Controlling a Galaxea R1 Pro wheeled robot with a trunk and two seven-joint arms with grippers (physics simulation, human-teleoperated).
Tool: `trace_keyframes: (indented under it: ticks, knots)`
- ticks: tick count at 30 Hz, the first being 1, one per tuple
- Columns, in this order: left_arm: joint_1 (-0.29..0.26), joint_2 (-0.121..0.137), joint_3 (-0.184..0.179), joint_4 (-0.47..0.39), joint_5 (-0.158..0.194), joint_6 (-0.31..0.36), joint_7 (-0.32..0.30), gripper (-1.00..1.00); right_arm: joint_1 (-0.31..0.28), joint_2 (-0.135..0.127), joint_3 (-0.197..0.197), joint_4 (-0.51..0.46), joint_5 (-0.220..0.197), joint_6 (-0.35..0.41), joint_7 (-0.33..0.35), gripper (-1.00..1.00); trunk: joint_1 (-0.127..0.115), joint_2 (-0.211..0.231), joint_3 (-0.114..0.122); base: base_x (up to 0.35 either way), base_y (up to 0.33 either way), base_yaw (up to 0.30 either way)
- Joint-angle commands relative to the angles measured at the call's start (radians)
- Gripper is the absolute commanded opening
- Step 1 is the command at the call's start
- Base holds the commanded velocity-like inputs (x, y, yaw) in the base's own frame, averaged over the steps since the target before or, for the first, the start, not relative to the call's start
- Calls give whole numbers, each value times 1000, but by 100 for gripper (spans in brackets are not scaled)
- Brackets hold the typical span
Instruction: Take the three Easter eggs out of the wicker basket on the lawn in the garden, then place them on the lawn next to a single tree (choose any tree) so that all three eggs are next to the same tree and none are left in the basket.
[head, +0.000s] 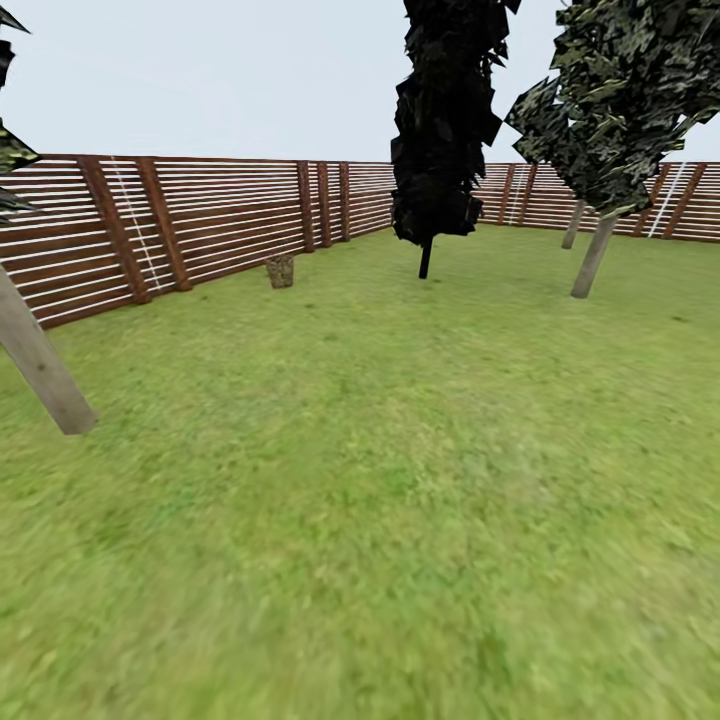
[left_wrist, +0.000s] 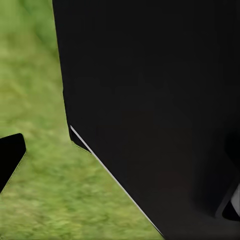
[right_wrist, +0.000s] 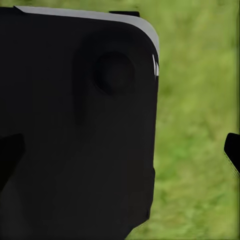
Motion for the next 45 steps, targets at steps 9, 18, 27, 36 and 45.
trace_keyframes:
  ticks: [9,18,27,36,45]
  knots:
    - [1,0,0,-2,1,0,-1,100,0,0,0,1,1,-3,0,100,1,0,-1,341,0,0]
    - [1,0,0,-2,1,1,-1,100,0,0,0,1,1,-3,0,100,1,0,-1,341,0,0]
    - [1,0,0,-2,1,1,-1,100,0,0,0,1,1,-3,0,100,1,0,-1,341,0,0]
    - [1,0,0,-2,1,1,-1,100,0,0,0,1,1,-3,0,100,1,0,-1,341,0,0]
    - [1,0,0,-2,1,0,-1,100,-1,0,0,1,1,-4,0,100,1,0,-1,341,0,0]
